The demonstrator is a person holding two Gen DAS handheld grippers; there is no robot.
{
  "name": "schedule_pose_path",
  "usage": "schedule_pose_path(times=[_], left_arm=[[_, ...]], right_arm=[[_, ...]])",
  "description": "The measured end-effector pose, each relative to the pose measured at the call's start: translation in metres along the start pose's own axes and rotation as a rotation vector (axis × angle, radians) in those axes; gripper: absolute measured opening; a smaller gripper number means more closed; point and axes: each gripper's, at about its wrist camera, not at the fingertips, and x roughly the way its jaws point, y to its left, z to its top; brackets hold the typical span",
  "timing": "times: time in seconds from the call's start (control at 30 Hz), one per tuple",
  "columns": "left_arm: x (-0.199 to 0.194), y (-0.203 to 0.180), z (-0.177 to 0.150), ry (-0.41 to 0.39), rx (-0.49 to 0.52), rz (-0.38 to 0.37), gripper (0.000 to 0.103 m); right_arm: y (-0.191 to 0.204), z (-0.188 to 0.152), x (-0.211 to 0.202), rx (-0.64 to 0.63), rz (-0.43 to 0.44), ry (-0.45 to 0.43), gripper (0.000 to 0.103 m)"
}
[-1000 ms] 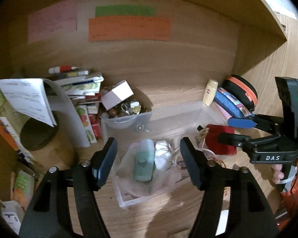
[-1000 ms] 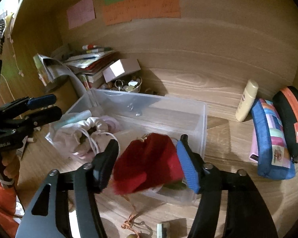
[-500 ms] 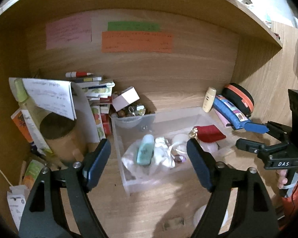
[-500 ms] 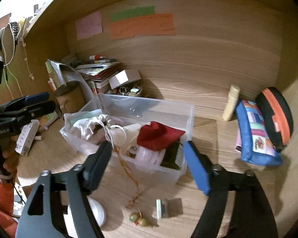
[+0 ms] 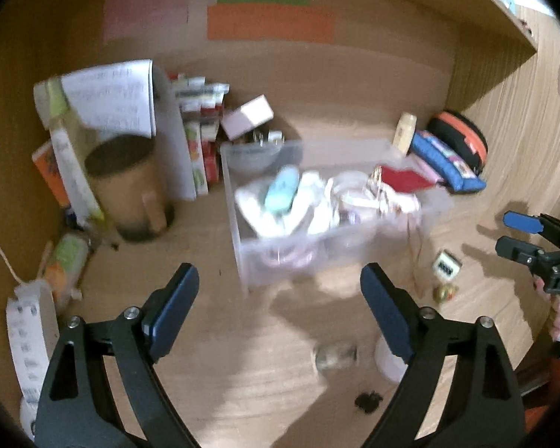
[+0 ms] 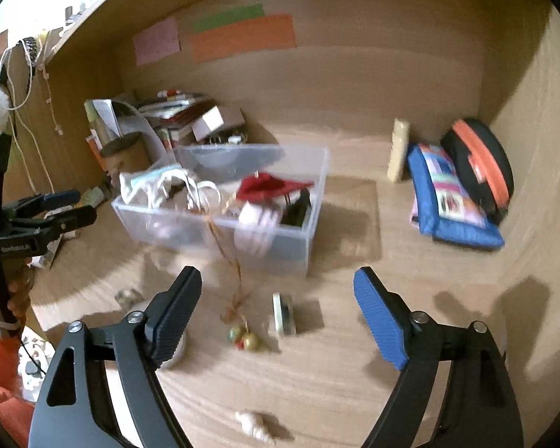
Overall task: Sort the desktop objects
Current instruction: 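Grasp the small black clip with the left tool while the right tool grasps the white seashell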
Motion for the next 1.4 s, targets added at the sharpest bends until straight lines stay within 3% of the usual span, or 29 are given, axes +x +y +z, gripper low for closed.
schedule_pose_path(times=[0.23,0.47,0.77,1.0,1.13,1.23,1.4], left_arm=[[0.004,-0.007,-0.036,0.060,-0.021,0.005,0.089],[-0.004,-0.023,-0.066,0.086,-0.015,-0.057,0.087],[0.004,-0.040,-0.089,0.152,-0.015,-0.116,0.063],[0.011,-0.048,-0.094,0.161,-0.011,-0.126,0.051],[0.012,-0.051,-0.094,0.148,-0.006,-0.124,0.030],[0.013,-0.051,-0.094,0.144,-0.002,-0.121,0.017],[0.010,-0.046,-0.092,0.131,-0.009,-0.112,0.014]], right_arm=[[-0.003,-0.038,0.006,0.028,-0.009,0.078,0.082],[0.000,-0.063,0.003,0.029,0.022,0.108,0.080],[0.014,-0.086,0.003,-0.026,0.052,0.168,0.045],[0.018,-0.093,-0.001,-0.046,0.046,0.168,0.038],[0.016,-0.094,0.001,-0.043,0.046,0.172,0.031],[0.017,-0.096,0.005,-0.043,0.050,0.182,0.016],[0.019,-0.095,0.005,-0.047,0.060,0.170,0.016]])
